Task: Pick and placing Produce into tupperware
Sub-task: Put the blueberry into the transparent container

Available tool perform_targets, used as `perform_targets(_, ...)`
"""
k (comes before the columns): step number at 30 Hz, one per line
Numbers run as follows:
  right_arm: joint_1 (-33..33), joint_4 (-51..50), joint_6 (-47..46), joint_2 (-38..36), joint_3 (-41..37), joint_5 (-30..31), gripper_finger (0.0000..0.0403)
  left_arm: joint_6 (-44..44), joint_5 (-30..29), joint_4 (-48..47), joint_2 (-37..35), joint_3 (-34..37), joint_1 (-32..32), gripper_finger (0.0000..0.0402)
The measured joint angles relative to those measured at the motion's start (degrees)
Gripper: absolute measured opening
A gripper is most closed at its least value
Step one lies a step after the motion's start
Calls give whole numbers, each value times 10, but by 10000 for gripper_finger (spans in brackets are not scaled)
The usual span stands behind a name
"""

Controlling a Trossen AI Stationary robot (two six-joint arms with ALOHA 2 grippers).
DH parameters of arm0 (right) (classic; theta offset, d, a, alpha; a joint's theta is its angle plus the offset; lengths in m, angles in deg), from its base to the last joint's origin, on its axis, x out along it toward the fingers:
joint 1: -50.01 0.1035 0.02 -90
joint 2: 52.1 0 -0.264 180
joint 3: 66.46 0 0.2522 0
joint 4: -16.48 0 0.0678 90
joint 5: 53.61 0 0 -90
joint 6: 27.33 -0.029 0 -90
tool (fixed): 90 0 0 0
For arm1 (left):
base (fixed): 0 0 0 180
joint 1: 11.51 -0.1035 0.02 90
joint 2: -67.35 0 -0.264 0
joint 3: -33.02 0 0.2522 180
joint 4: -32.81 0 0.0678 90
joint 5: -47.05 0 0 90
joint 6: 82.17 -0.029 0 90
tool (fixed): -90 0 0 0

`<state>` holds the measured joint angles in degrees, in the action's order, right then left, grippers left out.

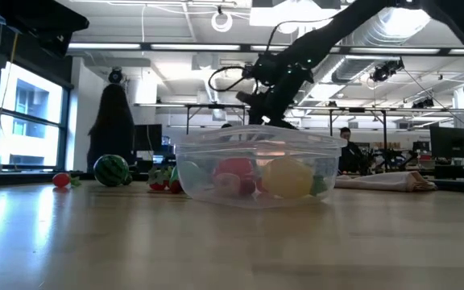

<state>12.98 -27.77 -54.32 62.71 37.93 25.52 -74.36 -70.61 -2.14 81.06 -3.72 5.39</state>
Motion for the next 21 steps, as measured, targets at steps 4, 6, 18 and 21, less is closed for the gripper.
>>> perform_targets(4, -8, -77, 4, 61, 89, -14, 118, 0, 0, 0, 0, 0, 0, 8)
perform_targets(6, -9, -110, 13, 94, 137, -15, 118, 0, 0, 0, 0, 0, 0, 8)
perform_targets(18, -7, -308, -1, 263, 420, -38, 120, 0, 0, 0, 0, 0, 0, 8)
perform_targets(21, -7, -334, -6, 283, 444, -37, 120, 0, 0, 0, 0, 0, 0, 8)
